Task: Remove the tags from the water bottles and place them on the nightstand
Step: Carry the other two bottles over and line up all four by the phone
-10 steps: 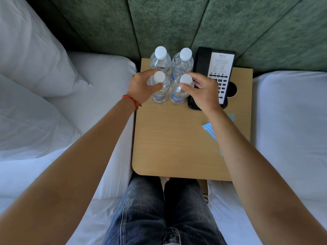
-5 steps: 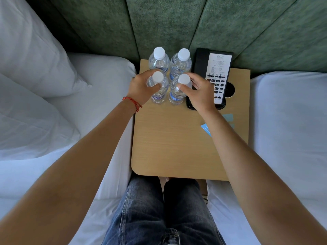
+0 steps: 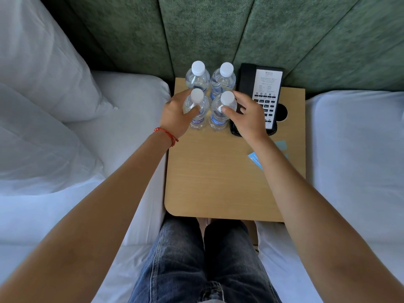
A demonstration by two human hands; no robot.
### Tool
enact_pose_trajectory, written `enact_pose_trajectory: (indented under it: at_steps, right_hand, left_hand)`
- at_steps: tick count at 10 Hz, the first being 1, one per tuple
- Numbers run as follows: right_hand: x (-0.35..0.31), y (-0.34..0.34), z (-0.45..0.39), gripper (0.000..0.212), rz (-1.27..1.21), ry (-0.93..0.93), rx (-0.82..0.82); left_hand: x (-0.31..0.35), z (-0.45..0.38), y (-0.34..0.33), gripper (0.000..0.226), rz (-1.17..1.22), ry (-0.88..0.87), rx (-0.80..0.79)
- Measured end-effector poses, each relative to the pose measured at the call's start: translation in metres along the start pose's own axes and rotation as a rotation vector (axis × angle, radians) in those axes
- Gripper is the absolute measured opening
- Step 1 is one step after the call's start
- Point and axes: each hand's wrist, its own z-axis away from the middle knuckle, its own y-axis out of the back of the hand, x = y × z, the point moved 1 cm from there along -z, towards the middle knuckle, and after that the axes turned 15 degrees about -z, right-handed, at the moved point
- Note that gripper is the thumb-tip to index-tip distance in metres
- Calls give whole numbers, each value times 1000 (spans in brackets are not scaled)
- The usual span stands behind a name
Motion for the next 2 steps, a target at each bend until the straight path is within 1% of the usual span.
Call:
enact_pose_trajectory:
  at_steps: [2]
  right_hand:
    - [-12, 1, 20, 53, 71, 78, 49]
  left_hand:
    - [2, 20, 7, 47, -135, -36, -23]
